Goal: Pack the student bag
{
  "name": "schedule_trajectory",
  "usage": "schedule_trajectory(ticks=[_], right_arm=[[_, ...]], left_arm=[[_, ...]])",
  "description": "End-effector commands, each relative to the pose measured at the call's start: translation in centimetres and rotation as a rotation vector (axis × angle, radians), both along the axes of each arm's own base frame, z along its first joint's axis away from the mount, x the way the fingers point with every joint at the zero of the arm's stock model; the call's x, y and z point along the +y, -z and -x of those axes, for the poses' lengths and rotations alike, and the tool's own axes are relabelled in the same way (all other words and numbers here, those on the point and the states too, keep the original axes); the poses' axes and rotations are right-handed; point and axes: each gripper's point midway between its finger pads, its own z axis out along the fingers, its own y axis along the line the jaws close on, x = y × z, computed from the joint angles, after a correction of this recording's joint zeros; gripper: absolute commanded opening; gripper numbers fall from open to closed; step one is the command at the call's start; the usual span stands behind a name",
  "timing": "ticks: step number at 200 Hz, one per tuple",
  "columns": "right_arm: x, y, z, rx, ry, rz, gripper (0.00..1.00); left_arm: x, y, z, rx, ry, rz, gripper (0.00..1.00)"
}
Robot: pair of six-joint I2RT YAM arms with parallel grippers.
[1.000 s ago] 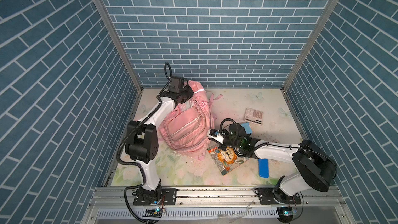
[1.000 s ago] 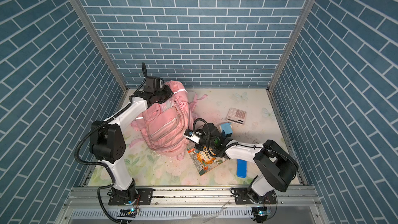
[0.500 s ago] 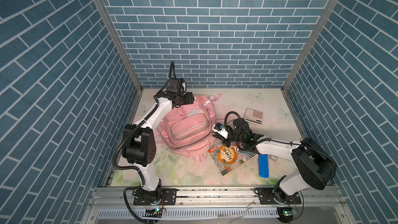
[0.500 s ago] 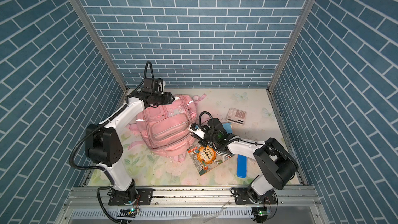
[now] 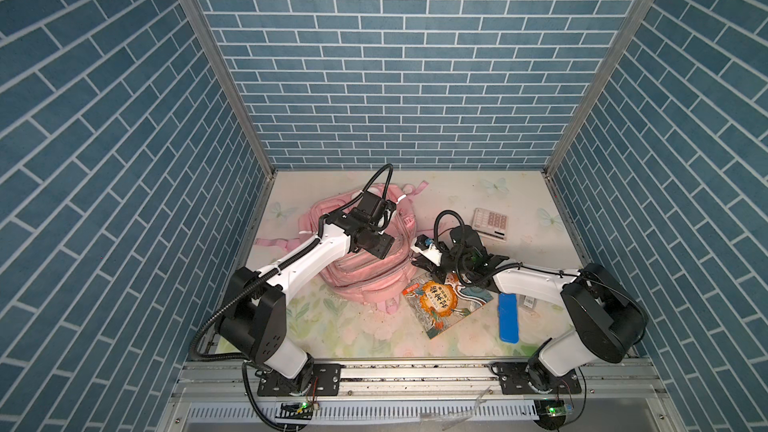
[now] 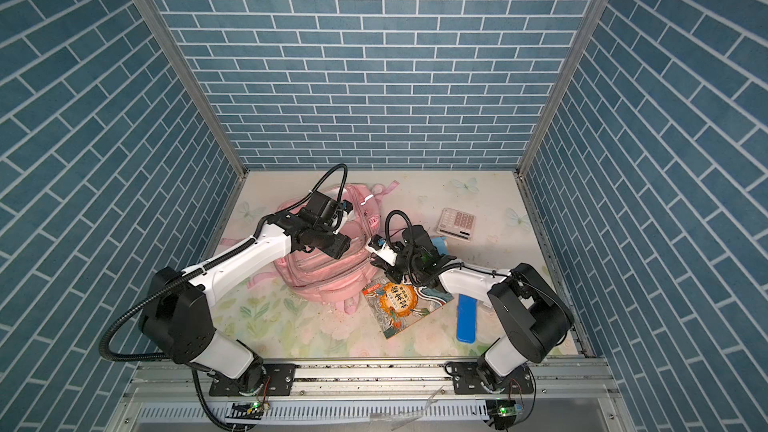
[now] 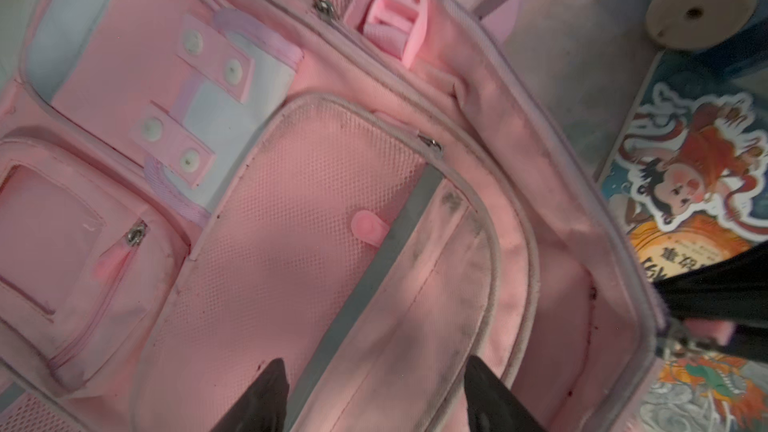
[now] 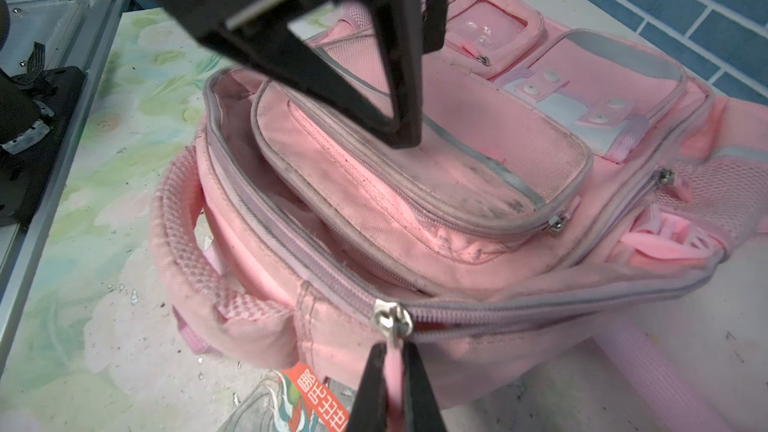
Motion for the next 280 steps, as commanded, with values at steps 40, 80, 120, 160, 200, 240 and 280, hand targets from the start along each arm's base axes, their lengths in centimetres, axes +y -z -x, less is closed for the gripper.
schedule_trajectory(ticks=[40, 80, 120, 160, 200, 240, 280], right_arm=[[0.6, -2.4, 0.2, -0.001, -0.019, -0.079, 0.00], [0.2, -2.2, 0.2, -0.002, 0.001, -0.076, 0.00], [-0.6, -2.7, -2.1, -0.039, 0.125, -0.028, 0.00], [-2.1, -4.1, -5.6, -0.077, 0.235, -0.014, 0.00], [-1.6, -5.6, -5.8, -0.056, 0.158, 0.023, 0.00], [-0.3, -6.4, -2.3, 0.085, 0.123, 0.022, 0.00], [1.8, -5.7, 1.1, 0.150, 0.095, 0.098, 0.00]], left_arm=[[0.2, 3.2, 0.3, 0.012, 0.009, -0.093, 0.69], [1.4, 3.6, -0.3, -0.015, -0.073, -0.143, 0.60], [1.3, 2.1, -0.4, 0.014, -0.163, -0.090, 0.00], [0.5, -1.6, 0.3, 0.082, -0.265, 0.128, 0.00], [0.5, -4.1, -2.5, 0.098, -0.441, 0.398, 0.00], [1.8, -6.8, -5.8, 0.022, -0.561, 0.561, 0.00], [1.6, -8.1, -7.2, -0.005, -0.619, 0.648, 0.00]])
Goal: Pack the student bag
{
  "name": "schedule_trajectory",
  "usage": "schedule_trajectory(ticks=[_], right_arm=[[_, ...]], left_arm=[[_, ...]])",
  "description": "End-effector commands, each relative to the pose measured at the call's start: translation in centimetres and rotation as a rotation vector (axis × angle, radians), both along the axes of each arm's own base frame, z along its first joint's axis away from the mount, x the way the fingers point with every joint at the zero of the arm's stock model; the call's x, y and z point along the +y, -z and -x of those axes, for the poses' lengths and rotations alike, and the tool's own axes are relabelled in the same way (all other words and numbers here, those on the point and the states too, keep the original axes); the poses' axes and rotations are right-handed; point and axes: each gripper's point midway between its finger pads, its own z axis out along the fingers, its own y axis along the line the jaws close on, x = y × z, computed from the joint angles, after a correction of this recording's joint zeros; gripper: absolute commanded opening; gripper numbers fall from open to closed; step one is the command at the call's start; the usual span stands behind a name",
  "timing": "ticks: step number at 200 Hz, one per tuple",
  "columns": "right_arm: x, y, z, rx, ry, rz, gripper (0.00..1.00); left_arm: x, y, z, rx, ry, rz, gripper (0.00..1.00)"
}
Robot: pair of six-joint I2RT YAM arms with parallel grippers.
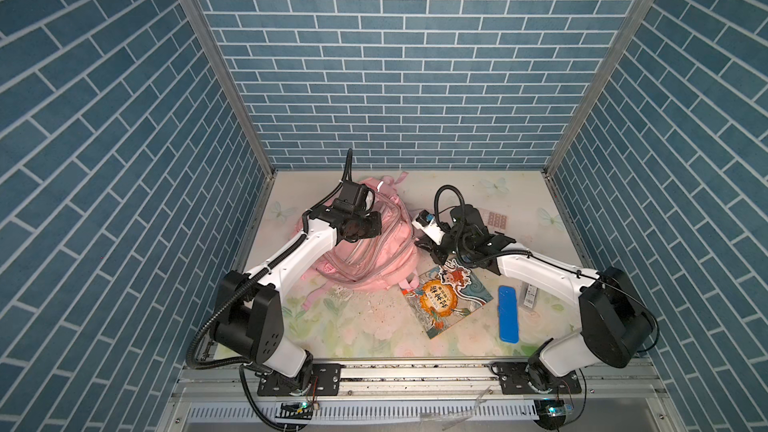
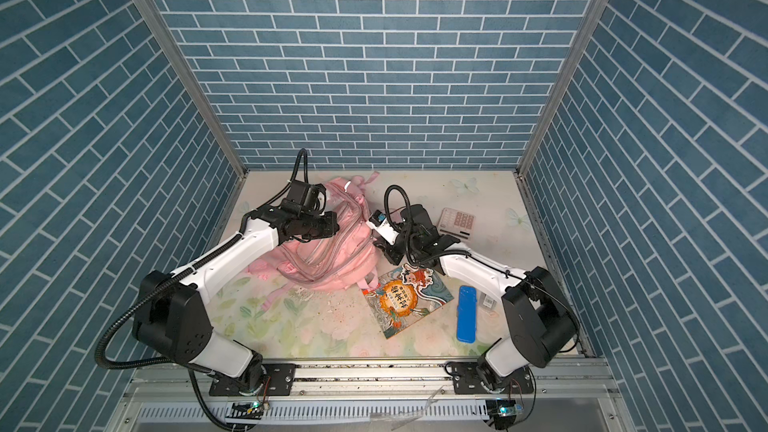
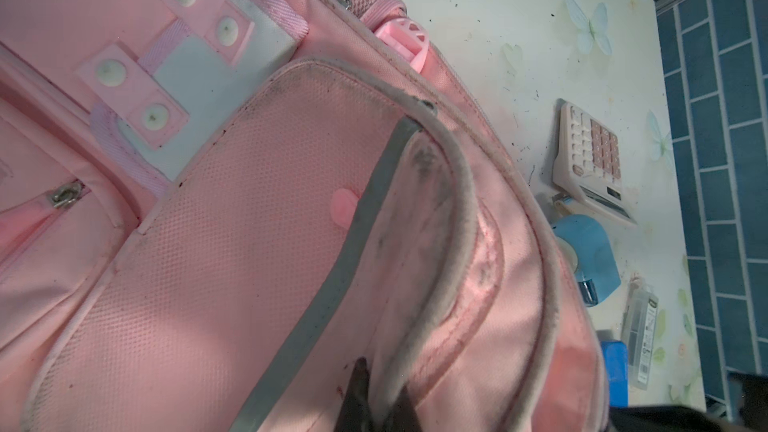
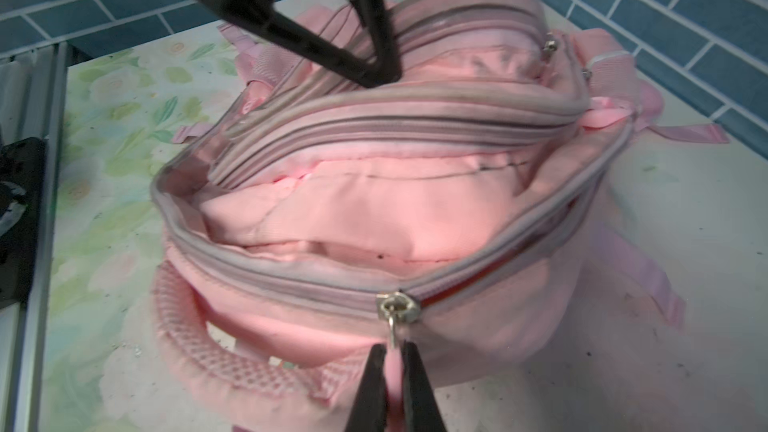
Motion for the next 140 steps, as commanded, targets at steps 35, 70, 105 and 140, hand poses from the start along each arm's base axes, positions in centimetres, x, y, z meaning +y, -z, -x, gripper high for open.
schedule_trajectory(ticks=[35, 70, 105, 140], right_arm=[[2.7, -1.3, 3.0, 0.220, 0.060, 0.024, 0.00], [4.7, -0.5, 3.7, 0.316, 0.093, -0.005, 0.00], [3.5, 0.2, 0.8, 0.226, 0.199, 0.083, 0.00], [1.3, -1.6, -2.8, 0.107, 0.261, 0.066, 0.00]], left_arm=[[1.4, -4.7, -3.7, -0.145, -0.202, 0.141, 0.00], [1.7, -6.4, -4.6, -0.171, -0.256, 0.231, 0.00], [0.7, -8.2, -4.1, -0.160, -0.222, 0.301, 0.00], [-0.2, -10.0, -3.3, -0.154, -0.188, 0.380, 0.00]])
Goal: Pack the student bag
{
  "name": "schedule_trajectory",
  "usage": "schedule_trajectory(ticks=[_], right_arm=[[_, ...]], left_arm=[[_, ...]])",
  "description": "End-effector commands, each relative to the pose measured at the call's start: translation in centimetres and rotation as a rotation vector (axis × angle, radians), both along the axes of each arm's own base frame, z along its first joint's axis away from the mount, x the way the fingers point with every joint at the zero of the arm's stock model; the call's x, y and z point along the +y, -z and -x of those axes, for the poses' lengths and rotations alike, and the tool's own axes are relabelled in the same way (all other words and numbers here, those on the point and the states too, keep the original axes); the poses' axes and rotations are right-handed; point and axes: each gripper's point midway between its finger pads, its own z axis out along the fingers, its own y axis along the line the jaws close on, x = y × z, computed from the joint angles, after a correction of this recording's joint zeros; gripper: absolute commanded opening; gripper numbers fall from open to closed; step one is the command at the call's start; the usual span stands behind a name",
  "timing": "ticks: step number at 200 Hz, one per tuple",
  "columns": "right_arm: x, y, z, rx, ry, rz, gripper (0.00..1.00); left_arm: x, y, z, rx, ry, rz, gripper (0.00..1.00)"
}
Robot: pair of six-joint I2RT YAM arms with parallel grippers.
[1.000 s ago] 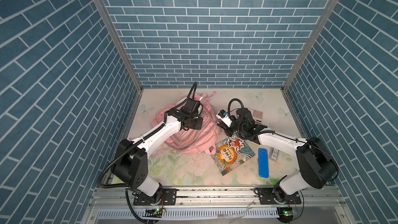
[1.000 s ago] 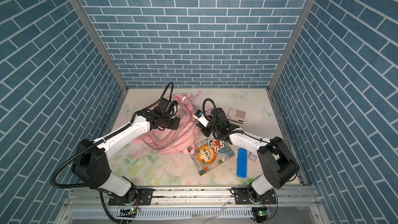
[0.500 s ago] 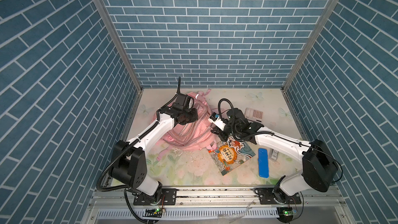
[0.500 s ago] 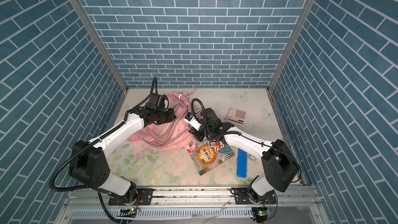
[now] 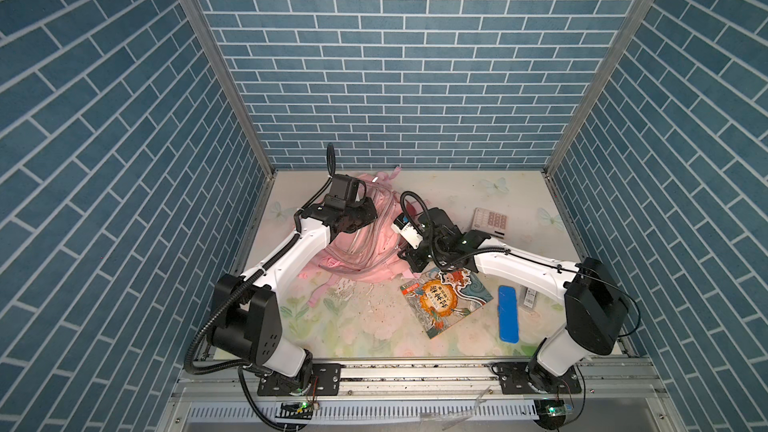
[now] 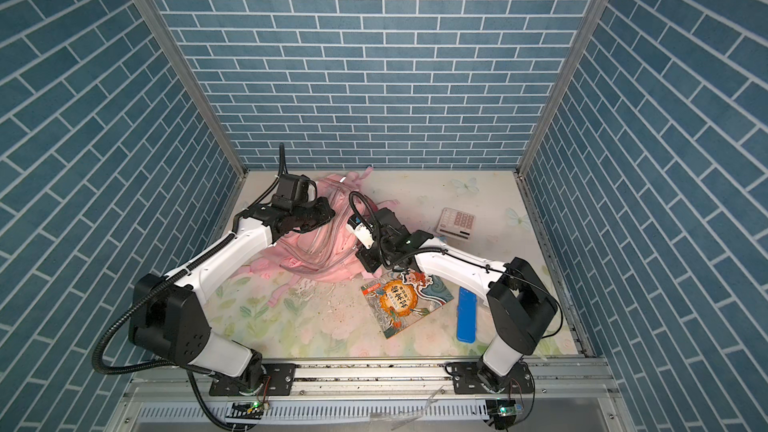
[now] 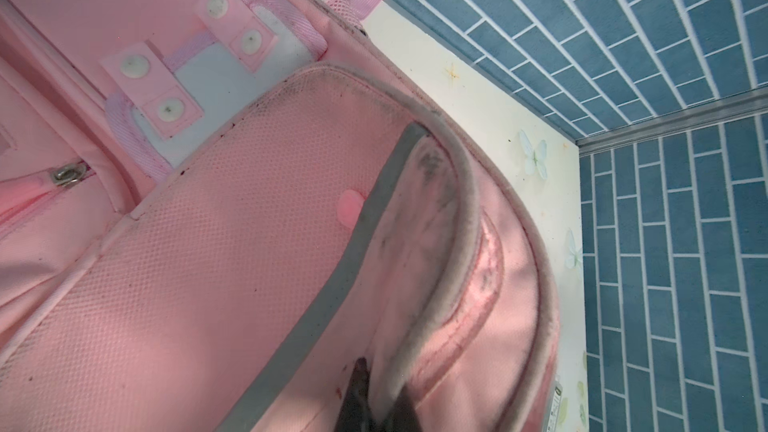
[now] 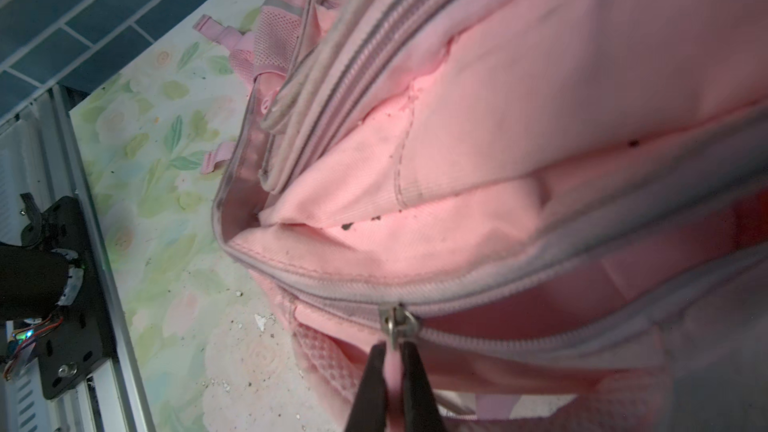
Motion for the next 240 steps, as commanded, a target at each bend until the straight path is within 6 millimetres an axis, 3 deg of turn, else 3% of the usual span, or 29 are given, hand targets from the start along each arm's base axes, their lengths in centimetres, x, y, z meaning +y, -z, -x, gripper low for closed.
schedule_trajectory(ticks=[1, 37, 57, 120, 156, 188, 221, 240], right_arm=[[-1.8, -2.6, -3.4, -0.115, 0.072, 0.002, 0.00], [-4.3, -5.3, -6.8, -0.229, 0.148, -0.003, 0.00], [-4.0, -6.1, -6.7, -0.255, 0.136, -0.025, 0.00], [-1.4, -4.7, -3.3, -0.289, 0.117, -0.024, 0.00], [-1.0, -5.7, -1.7, -0.358, 0.088, -0.112, 0.00], [-0.3, -6.5, 0.0, -0.424, 0.009, -0.179, 0.00], [0.3, -6.3, 0.4, -0.381, -0.030, -0.152, 0.00], [1.0, -6.8, 1.6, -0.345, -0.099, -0.177, 0.00]], left_arm=[[-1.3, -6.7, -0.5, -0.135, 0.010, 0.165, 0.00], [-2.5, -7.9, -0.7, -0.150, 0.048, 0.259, 0.00], [-3.3, -8.7, -1.8, -0.165, 0.065, 0.316, 0.00], [-2.4, -12.4, -4.1, -0.265, -0.036, 0.454, 0.00], [-2.0, -14.0, -5.0, -0.305, -0.064, 0.470, 0.00], [-1.9, -14.6, -5.8, -0.321, -0.085, 0.489, 0.00], [-1.6, -14.9, -6.5, -0.332, -0.106, 0.460, 0.00], [-1.3, -14.6, -6.6, -0.328, -0.115, 0.422, 0.00]])
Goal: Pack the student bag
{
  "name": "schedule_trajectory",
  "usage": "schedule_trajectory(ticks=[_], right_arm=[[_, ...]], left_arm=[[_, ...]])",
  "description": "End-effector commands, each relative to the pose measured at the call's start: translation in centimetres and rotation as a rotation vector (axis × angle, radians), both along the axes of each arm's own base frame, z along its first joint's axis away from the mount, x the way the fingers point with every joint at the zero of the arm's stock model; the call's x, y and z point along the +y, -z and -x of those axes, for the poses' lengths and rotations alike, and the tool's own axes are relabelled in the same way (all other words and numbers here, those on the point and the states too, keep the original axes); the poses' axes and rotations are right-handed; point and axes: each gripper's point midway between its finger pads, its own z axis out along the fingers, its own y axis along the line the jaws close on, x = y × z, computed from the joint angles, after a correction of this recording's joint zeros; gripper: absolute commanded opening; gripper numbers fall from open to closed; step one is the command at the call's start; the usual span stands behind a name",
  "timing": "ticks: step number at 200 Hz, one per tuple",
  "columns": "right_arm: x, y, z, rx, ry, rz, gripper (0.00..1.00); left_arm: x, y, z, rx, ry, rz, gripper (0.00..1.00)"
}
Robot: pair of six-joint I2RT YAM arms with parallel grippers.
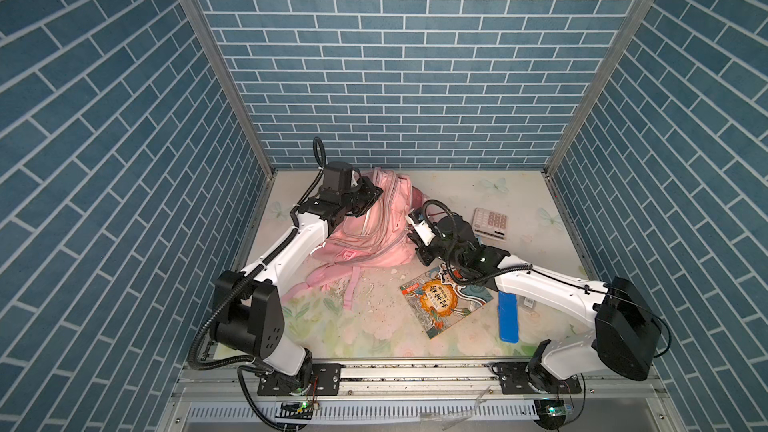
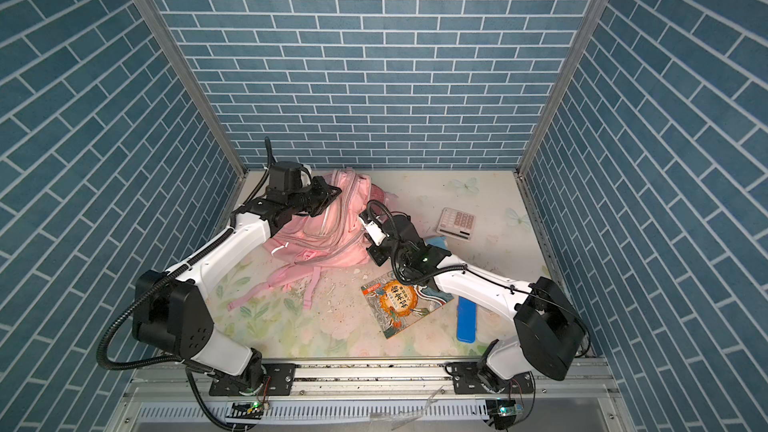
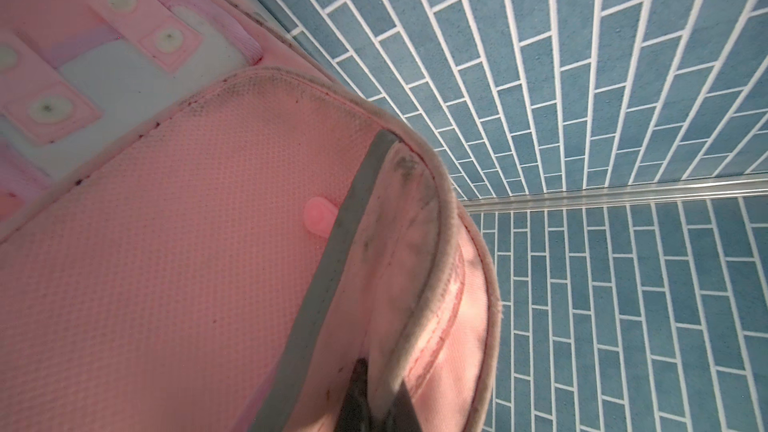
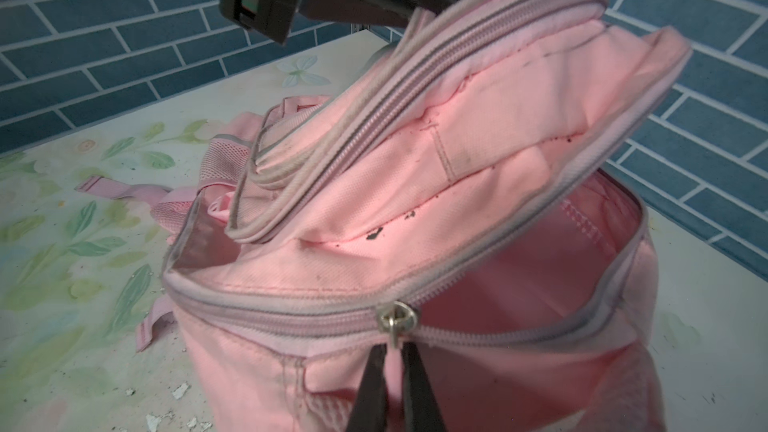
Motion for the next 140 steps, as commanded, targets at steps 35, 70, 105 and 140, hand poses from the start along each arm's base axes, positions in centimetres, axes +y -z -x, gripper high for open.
schedule_trajectory(ticks=[35, 70, 105, 140], right_arm=[[3.9, -0.8, 5.8, 0.159, -0.337, -0.018, 0.00], [4.6, -0.6, 6.7, 0.264, -0.370, -0.013, 0.00], [4.8, 0.0, 5.4, 0.364, -0.265, 0.013, 0.00], [2.6, 0.4, 2.4, 0.412, 0.003, 0.098, 0.00]], left_arm=[[1.0, -7.8, -2.9, -0.266, -0.093, 0.007, 0.00], [0.1, -7.1, -3.2, -0.270, -0.103, -0.067, 0.00], [0.1, -7.1, -3.4, -0.280, -0.149, -0.105, 0.00], [0.5, -7.2, -3.3, -0.289, -0.181, -0.141, 0.00]])
